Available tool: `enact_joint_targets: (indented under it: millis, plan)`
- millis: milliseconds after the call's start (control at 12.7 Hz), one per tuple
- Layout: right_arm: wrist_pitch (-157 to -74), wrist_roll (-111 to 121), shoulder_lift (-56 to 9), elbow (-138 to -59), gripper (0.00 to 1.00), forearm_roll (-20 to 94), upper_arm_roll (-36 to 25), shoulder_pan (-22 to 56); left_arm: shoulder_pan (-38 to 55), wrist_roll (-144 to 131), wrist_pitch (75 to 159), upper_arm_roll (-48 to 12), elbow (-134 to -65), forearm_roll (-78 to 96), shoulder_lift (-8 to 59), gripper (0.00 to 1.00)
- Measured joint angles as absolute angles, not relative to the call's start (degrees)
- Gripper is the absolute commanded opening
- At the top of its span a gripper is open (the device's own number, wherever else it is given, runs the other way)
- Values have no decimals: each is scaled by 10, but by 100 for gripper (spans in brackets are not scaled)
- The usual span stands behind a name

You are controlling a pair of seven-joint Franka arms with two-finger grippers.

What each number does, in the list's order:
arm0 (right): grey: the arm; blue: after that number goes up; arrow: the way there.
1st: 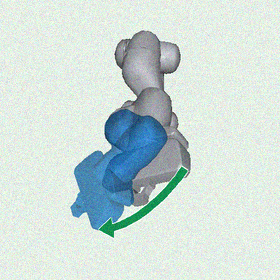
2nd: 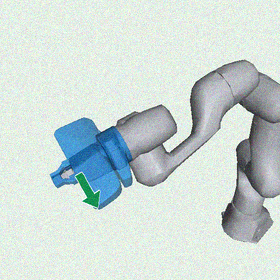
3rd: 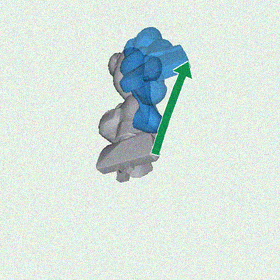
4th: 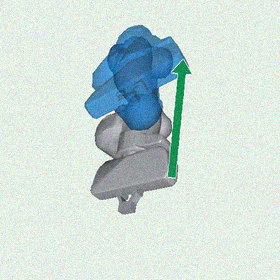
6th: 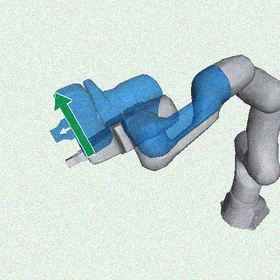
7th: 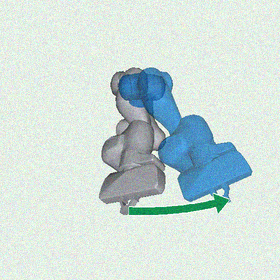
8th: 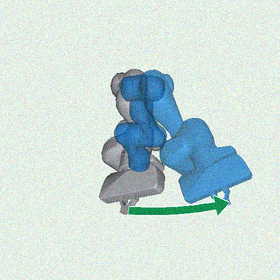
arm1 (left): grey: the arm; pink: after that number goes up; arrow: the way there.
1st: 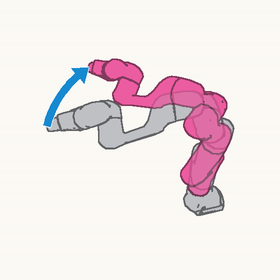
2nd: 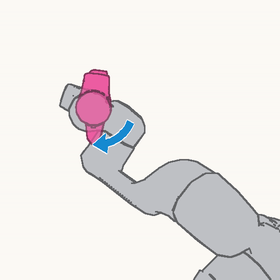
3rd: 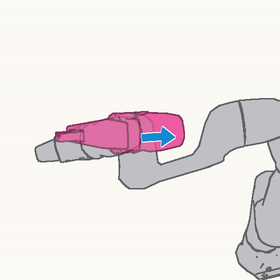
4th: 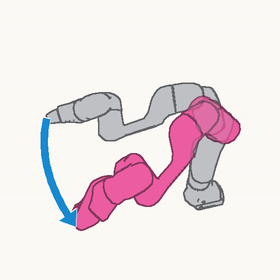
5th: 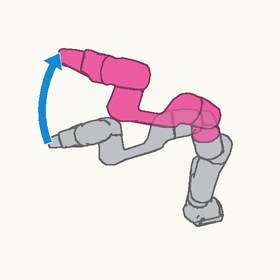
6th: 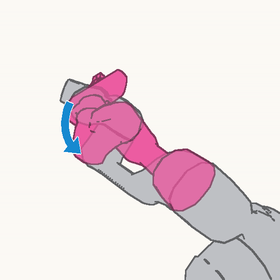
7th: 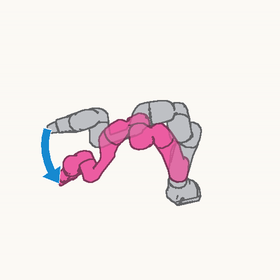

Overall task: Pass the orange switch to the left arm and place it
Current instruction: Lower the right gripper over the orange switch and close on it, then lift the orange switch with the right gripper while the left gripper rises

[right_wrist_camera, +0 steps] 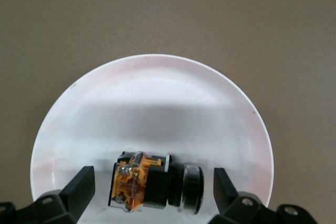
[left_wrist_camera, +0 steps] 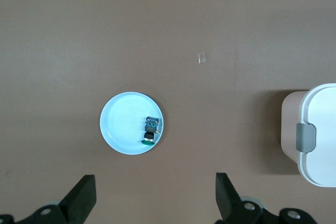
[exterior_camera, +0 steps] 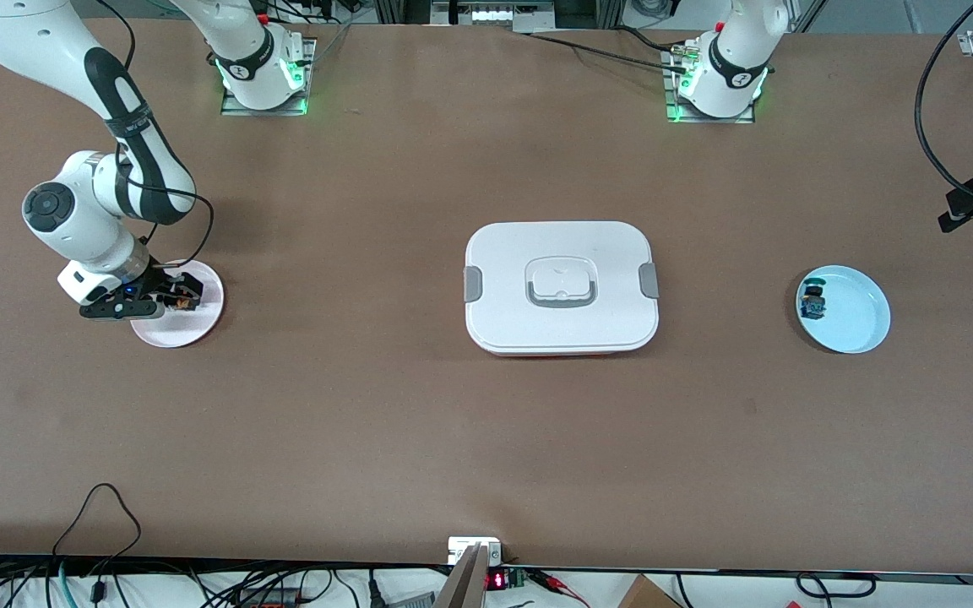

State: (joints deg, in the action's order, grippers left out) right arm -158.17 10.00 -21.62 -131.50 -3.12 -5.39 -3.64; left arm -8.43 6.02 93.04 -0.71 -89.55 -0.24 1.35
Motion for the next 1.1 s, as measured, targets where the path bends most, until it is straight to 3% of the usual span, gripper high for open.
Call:
enact_joint_targets:
  millis: [943,1100]
  plan:
    - [-1582,85,-229,-1315,99,-27,-54,-43,-81,60,930,-16,-881,-27,19,100]
    - [-1582,85,-230,-1315,62,-27,-54,-43,-81,60,930,-18,-879,-28,19,100]
